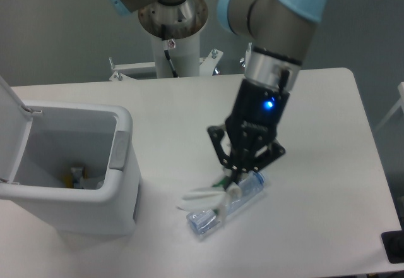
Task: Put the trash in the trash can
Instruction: 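Lift the tissue and carry it over the trash bin, then open the gripper to drop the tissue into the bin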
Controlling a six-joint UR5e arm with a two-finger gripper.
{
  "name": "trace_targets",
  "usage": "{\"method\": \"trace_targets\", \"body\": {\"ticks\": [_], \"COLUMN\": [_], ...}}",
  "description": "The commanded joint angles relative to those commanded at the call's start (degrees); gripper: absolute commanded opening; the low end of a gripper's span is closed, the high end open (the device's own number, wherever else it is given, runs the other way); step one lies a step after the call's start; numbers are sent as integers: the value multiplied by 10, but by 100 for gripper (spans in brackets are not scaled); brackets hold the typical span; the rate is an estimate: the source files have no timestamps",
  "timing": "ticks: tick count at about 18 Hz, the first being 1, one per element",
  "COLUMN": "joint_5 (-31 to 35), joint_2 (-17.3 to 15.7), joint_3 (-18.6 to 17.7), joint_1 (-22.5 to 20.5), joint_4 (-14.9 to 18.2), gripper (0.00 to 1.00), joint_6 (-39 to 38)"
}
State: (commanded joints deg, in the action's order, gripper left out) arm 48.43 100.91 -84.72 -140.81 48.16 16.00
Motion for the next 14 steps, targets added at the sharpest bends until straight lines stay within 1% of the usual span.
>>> {"method": "trace_targets", "body": {"ticks": [2, 5, 6, 7, 8, 9, 10, 11, 12, 13, 14], "joint_5": [-2, 1, 2, 3, 6, 8, 8, 8, 8, 8, 8], "joint_2": [-19, -30, -35, -40, -41, -48, -48, -49, -49, -48, -47], "joint_3": [-19, -41, -50, -62, -76, -83, -89, -93, -95, -94, -92], "joint_1": [25, 72, 79, 82, 83, 84, 87, 91, 92, 93, 93], "joint_4": [0, -2, -2, -3, -8, -8, -9, -11, -11, -11, -12], "gripper": [0, 0, 1, 5, 6, 9, 16, 33, 63, 74, 90], "joint_6": [0, 0, 0, 3, 4, 5, 8, 10, 11, 12, 13]}}
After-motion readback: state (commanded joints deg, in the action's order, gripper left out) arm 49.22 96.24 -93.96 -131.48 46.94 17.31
